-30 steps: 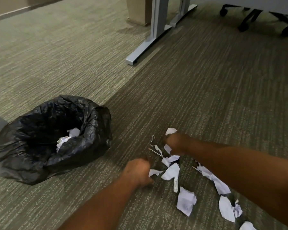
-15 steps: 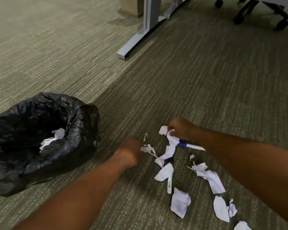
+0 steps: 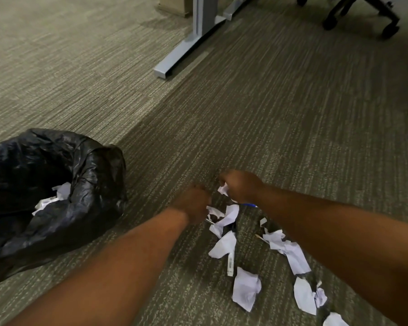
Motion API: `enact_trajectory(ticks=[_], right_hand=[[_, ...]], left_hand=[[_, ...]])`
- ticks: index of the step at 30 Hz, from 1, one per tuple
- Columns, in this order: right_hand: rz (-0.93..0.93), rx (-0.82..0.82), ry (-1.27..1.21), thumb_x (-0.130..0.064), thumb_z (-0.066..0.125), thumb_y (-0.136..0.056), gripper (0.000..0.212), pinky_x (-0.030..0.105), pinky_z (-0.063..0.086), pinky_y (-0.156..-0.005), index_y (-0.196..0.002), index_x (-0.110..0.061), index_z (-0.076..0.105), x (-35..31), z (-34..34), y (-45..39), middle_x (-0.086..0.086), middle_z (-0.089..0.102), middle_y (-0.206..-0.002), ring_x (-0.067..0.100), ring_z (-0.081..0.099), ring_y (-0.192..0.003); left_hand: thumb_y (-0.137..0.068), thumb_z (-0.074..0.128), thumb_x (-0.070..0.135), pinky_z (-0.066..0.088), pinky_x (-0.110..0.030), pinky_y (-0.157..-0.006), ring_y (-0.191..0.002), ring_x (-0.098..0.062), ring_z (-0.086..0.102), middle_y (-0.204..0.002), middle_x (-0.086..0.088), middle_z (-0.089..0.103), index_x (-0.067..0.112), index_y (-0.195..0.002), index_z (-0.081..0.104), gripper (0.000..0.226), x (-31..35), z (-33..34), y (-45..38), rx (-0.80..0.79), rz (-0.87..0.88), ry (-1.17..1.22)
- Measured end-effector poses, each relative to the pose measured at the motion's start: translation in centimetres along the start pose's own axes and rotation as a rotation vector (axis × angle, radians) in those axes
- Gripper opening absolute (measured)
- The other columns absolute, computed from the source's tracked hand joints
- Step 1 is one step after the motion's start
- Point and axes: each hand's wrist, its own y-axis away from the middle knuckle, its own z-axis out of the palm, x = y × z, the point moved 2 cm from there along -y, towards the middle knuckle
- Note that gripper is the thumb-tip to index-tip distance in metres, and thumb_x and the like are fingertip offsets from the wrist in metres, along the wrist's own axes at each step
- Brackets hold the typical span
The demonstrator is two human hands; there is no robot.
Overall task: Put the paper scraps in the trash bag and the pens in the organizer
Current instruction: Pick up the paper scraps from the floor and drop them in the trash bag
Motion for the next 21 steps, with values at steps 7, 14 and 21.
enact_trajectory(ticks=[7, 14, 21], right_hand=[[0.079, -0.039, 0.0, -0.036, 0.064, -0.085, 0.045, 0.041, 0.05, -0.091, -0.122, -0.009, 0.058, 0.9, -0.2, 0.3, 0.016, 0.056, -0.122, 0.034, 0.057, -0.112], [0.051, -0.075, -0.081, -0.034, 0.067, -0.081, 0.033, 0.033, 0.051, -0.079, -0.104, -0.01, 0.07, -0.5, -2.8, 1.1, 0.013, 0.055, -0.115, 0.03, 0.062, -0.1], [-0.185, -0.388, 0.104, -0.025, 0.065, -0.086, 0.037, 0.035, 0.05, -0.082, -0.122, -0.017, 0.06, -1.8, 0.8, 4.5, 0.011, 0.049, -0.124, 0.03, 0.058, -0.106]], left_hand=[[-0.088, 0.052, 0.01, 0.052, -0.038, -0.082, -0.107, -0.033, 0.059, -0.119, -0.011, 0.055, 0.01, -0.11, 0.066, 0.026, -0.1, 1.4, 0.0, -0.001, -0.025, 0.008], [-0.086, 0.055, 0.011, 0.047, -0.033, -0.076, -0.097, -0.028, 0.063, -0.106, -0.01, 0.064, 0.012, -0.097, 0.068, 0.017, -0.6, 1.0, 0.5, 0.14, -0.108, 0.219], [-0.084, 0.057, 0.014, 0.048, -0.031, -0.077, -0.094, -0.021, 0.061, -0.103, -0.003, 0.064, 0.02, -0.098, 0.066, 0.017, -0.7, 0.8, 2.4, 0.093, 0.004, 0.308]])
